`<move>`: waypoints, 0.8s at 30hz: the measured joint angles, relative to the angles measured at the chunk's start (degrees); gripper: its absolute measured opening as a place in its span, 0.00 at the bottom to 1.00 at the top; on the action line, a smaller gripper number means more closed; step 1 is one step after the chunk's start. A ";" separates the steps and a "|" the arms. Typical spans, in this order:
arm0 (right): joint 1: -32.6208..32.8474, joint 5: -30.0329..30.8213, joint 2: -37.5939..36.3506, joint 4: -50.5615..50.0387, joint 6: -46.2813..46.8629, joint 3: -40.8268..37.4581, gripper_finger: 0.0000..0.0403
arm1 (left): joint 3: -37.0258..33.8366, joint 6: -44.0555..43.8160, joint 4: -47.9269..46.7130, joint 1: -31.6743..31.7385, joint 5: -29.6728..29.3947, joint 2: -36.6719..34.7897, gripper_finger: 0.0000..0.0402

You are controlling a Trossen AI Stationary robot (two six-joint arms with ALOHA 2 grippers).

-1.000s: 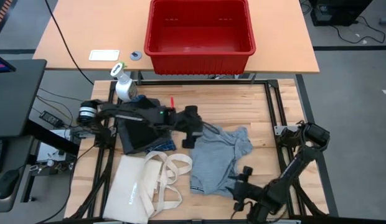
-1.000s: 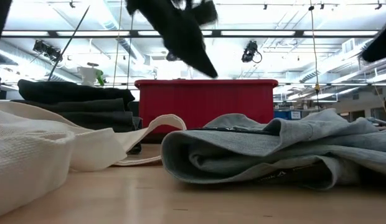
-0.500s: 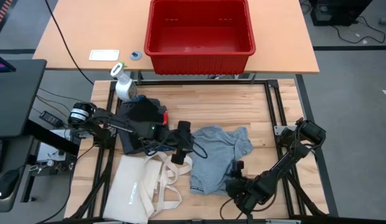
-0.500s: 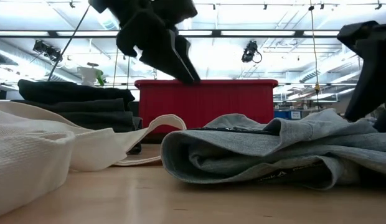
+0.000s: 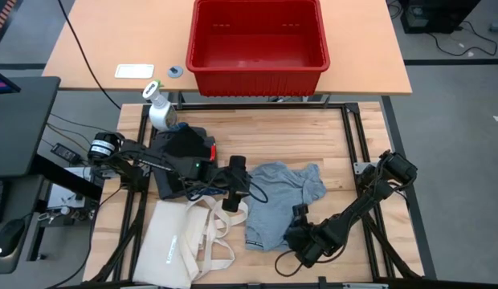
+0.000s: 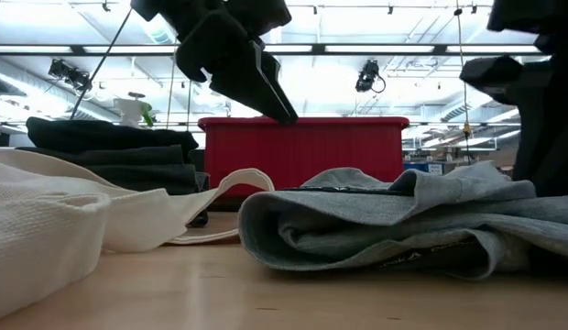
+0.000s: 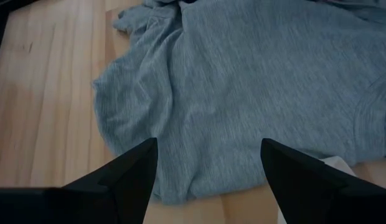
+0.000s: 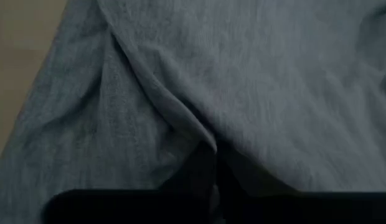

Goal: Fold Laundry from Bin
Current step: Fold the gray shirt

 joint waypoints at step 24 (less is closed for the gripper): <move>11.06 0.19 -5.77 -12.59 16.06 13.20 0.02 | 0.00 0.50 -0.96 0.04 -0.02 -0.04 0.72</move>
